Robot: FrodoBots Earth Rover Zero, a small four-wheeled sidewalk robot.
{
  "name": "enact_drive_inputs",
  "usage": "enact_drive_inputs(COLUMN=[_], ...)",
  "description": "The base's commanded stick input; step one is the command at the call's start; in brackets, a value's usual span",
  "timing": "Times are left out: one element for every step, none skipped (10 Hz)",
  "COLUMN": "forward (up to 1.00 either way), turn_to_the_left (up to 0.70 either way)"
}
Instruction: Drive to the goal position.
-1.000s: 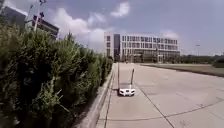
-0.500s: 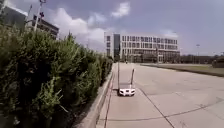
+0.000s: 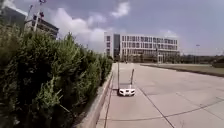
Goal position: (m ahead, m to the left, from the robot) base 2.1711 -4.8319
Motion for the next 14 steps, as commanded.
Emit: enact_drive_inputs(forward=[0.0,0.0,0.0,0.0,0.0,0.0,0.0,0.0,0.0,0.0,0.0,0.0,0.0,0.0], turn_to_the_left=[0.0,-0.09,-0.7,-0.7,-0.7,-0.7,-0.7,-0.7,-0.7,-0.7,-0.7,-0.7,-0.7,-0.7])
